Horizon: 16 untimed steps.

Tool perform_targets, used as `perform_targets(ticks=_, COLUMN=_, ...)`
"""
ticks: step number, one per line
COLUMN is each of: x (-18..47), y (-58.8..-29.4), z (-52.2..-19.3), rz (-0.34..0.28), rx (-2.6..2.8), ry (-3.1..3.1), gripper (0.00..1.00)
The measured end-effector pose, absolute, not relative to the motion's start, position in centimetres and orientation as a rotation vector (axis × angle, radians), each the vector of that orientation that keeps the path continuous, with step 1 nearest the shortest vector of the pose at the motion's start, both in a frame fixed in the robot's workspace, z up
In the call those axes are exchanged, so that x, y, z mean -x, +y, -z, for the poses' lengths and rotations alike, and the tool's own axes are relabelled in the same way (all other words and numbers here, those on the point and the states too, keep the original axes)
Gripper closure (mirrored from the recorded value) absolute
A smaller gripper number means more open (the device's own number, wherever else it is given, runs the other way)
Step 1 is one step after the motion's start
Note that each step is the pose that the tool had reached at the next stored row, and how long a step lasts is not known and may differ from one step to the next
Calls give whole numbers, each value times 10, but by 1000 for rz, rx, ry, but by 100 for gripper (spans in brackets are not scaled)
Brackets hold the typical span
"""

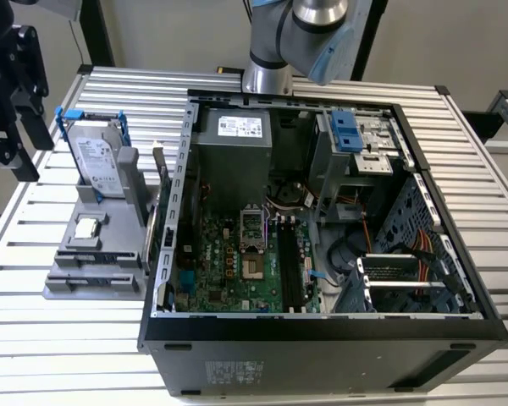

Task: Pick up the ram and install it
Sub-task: 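Pick up the ram and move it above insertion slot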

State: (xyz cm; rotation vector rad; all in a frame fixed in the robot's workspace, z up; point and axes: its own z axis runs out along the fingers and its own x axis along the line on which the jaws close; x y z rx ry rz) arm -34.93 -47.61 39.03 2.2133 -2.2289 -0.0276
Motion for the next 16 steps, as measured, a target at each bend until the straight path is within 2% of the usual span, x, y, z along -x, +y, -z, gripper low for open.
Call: perform_targets(ticks=16, x=349, y=-475, z=-387, rz=16, rx=-2167, ry=-2281, gripper=0)
